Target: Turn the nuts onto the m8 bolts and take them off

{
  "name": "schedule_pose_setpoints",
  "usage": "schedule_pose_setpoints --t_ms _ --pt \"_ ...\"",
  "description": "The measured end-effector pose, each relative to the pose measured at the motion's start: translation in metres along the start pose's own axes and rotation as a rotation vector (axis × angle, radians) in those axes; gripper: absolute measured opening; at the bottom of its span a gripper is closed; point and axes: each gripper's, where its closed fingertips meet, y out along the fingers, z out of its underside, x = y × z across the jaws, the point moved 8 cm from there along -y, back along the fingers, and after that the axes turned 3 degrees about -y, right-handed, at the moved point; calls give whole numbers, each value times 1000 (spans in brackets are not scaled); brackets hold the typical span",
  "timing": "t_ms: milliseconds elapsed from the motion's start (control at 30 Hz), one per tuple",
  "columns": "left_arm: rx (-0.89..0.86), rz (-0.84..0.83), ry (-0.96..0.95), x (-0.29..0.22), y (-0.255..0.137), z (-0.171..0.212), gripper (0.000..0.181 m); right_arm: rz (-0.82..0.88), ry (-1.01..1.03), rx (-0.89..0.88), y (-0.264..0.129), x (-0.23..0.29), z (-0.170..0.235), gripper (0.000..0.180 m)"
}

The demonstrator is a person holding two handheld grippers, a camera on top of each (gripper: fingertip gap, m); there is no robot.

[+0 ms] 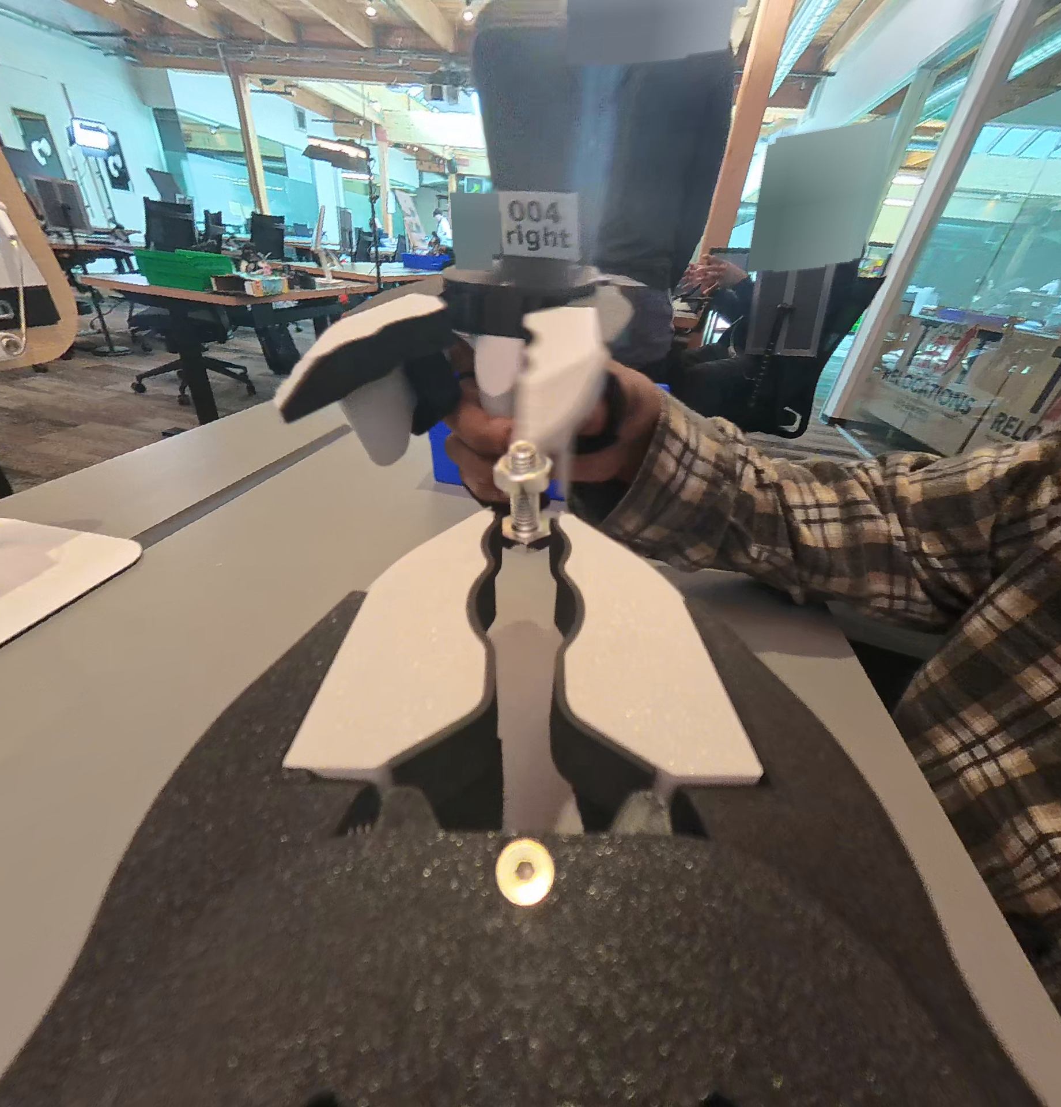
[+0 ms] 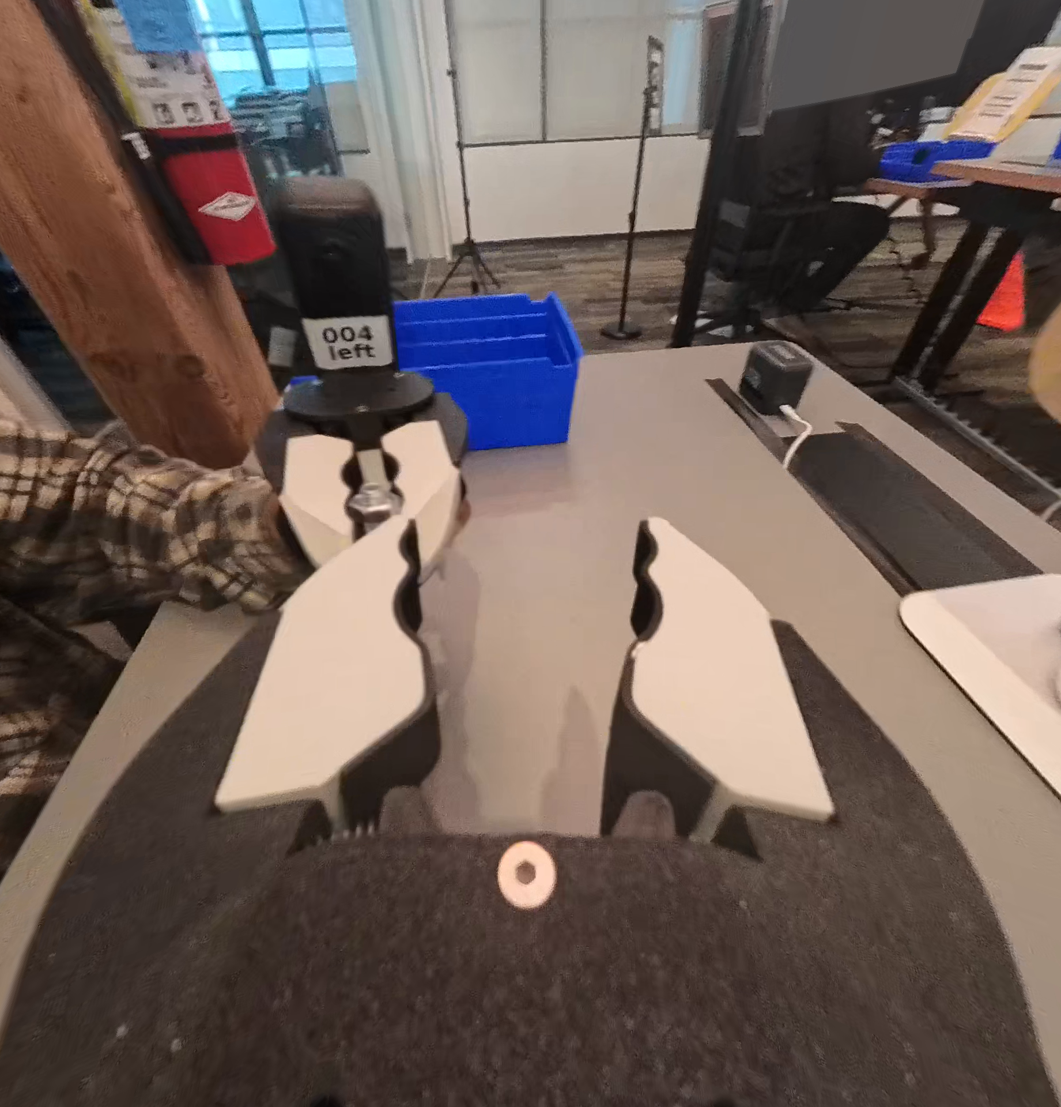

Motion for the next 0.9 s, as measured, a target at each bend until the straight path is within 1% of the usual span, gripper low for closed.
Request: schedule_pose_setpoints --t_ms 33,133,233,300,367,400,433,500,567,600,733,800,833,900 --pt "-4 5 -3 0 -1 -1 14 29 30 -27 -8 -9 3 70" --pt "3 1 3 -1 0 0 14 0 66 -70 -17 -10 1 72" --pt "10 2 2 -1 2 1 14 -80 33 -58 -2 5 -4 81" --pt "10 1 6 -1 2 1 14 -104 28 -31 8 15 -6 86" --pt "11 1 10 -2 2 1 14 -62 21 8 13 11 -1 89" --pt "13 -7 11 -1 2 1 14 -30 31 15 11 6 1 98" --pt "15 -11 12 -1 2 1 14 5 53 15 5 -1 3 94" --pt "4 2 6 -1 0 0 14 67 96 -25 -9 -17 9 95" --pt "9 -2 17 -2 1 -1 14 34 135 -75 -15 -15 4 98" --pt "13 -2 20 -2 2 0 14 8 122 -82 -13 -15 4 100" --pt "18 0 19 -2 3 1 14 -66 66 -35 8 5 -1 108" --pt "12 0 23 -3 2 0 14 -37 60 -7 13 3 3 108" --pt "12 -2 24 -3 2 0 14 -11 67 -2 11 -1 5 113" --pt "11 1 22 -3 2 0 14 44 104 -18 -1 -12 7 112"
